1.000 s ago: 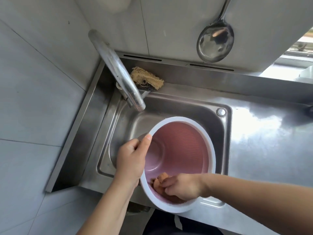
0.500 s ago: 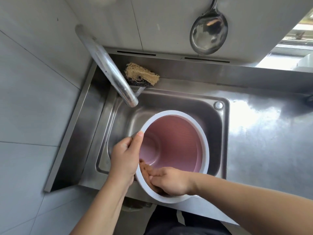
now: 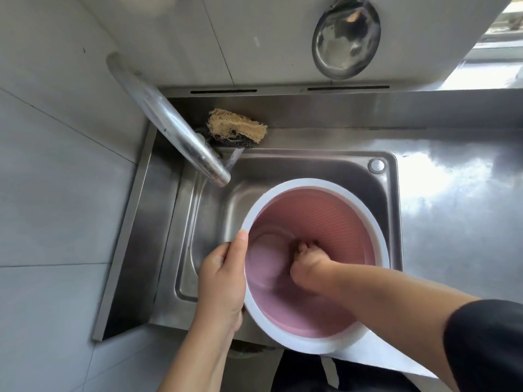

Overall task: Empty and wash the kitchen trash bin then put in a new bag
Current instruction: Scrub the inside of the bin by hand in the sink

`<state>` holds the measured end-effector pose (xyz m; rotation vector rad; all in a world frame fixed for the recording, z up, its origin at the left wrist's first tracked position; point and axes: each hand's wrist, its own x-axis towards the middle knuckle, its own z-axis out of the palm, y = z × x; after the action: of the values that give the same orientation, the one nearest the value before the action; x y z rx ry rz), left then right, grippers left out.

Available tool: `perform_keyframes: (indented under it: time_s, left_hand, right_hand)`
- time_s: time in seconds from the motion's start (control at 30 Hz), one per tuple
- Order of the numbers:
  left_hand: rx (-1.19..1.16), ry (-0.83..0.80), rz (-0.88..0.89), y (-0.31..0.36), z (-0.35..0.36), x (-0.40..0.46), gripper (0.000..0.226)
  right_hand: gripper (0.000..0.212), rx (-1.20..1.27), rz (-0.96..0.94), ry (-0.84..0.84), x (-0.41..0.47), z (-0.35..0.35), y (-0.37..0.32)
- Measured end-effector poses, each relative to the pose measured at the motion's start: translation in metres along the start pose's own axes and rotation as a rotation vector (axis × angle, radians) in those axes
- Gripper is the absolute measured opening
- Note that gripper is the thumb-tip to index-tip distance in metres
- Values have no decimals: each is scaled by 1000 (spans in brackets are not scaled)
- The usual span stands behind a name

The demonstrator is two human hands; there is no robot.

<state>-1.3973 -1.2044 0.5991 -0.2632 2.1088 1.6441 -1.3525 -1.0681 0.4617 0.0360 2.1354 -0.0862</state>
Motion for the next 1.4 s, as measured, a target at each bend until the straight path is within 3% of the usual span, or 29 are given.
perform_keyframes:
  time_s: [0.2, 0.43, 0.63, 0.73, 0.8, 0.93, 1.03, 1.13, 1.27, 1.4]
  left_hand:
    - [-51, 47, -90, -6, -11, 5, 38]
    - [-123, 76, -174, -3, -18, 12, 39]
    - [-94, 102, -161, 3, -25, 18, 35]
    - [-136, 127, -179, 3, -28, 17, 34]
    - [-168, 131, -217, 2, -28, 15, 33]
    - [-198, 145, -270, -4, -26, 12, 40]
    - [-189, 127, -260, -3, -23, 16, 41]
    - [-151, 112, -239, -1, -20, 19, 38]
    - [-135, 148, -191, 3, -23, 23, 38]
    - [-172, 183, -186, 8, -33, 28, 35]
  right_hand:
    - [35, 426, -165, -167, -11, -16, -36]
    - [20, 1912, 31, -334, 1, -57, -71]
    - [19, 2745, 211, -156, 16, -99, -78]
    - [30, 3104, 358, 110, 21, -107, -59]
    - [36, 3215, 498, 259, 24, -108, -43]
    - [37, 3236, 664, 303, 20, -113, -31]
    - [31, 3155, 522, 268, 11, -123, -39]
    - [31, 2957, 291, 118, -6, -128, -59]
    - [36, 2518, -71, -8, -36, -123, -78]
    - [22, 1873, -272, 92, -63, -105, -70]
